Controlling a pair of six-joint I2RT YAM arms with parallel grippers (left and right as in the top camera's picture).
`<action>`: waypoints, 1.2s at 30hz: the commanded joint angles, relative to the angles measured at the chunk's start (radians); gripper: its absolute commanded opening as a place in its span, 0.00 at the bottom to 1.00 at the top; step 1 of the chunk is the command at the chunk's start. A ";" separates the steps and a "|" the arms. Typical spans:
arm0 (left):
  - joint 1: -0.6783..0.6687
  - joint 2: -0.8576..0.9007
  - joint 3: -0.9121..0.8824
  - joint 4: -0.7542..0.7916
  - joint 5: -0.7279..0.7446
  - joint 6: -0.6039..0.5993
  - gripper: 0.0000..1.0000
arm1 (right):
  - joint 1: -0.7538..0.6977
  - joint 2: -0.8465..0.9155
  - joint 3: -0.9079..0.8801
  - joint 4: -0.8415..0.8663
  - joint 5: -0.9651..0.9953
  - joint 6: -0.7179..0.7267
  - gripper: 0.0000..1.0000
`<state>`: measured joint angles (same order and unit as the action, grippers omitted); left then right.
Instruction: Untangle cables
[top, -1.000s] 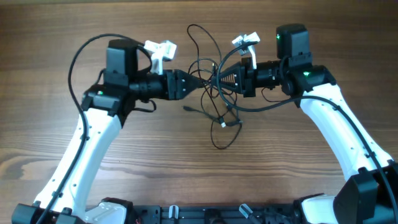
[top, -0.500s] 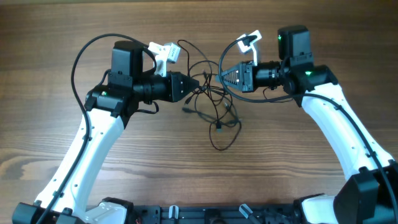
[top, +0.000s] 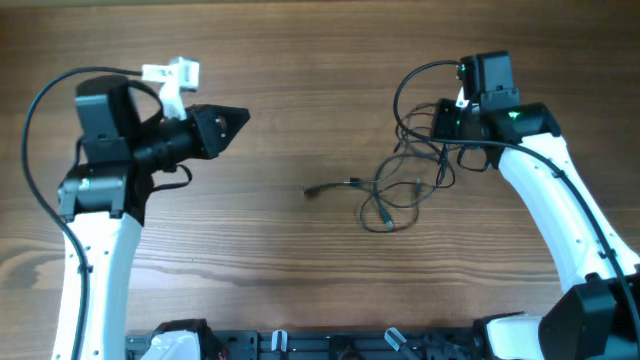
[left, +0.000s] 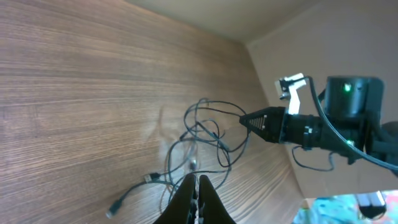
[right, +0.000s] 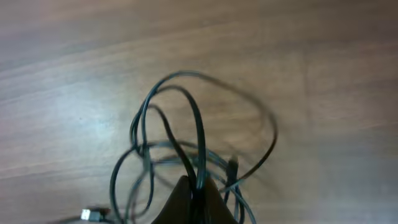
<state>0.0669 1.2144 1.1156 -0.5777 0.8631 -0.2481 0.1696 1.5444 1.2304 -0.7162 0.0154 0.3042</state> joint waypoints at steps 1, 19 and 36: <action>0.025 0.003 0.010 -0.008 0.090 0.006 0.04 | -0.001 -0.048 0.017 0.077 -0.535 -0.306 0.04; -0.323 0.234 0.010 0.062 0.019 0.009 0.33 | 0.001 -0.122 0.017 0.348 -1.249 -0.224 0.04; -0.378 0.240 0.010 0.159 -0.045 -0.023 0.34 | 0.001 -0.122 0.017 0.671 -1.470 0.039 0.04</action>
<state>-0.3069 1.4479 1.1160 -0.4301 0.8268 -0.2485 0.1684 1.4437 1.2312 -0.0395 -1.4635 0.3084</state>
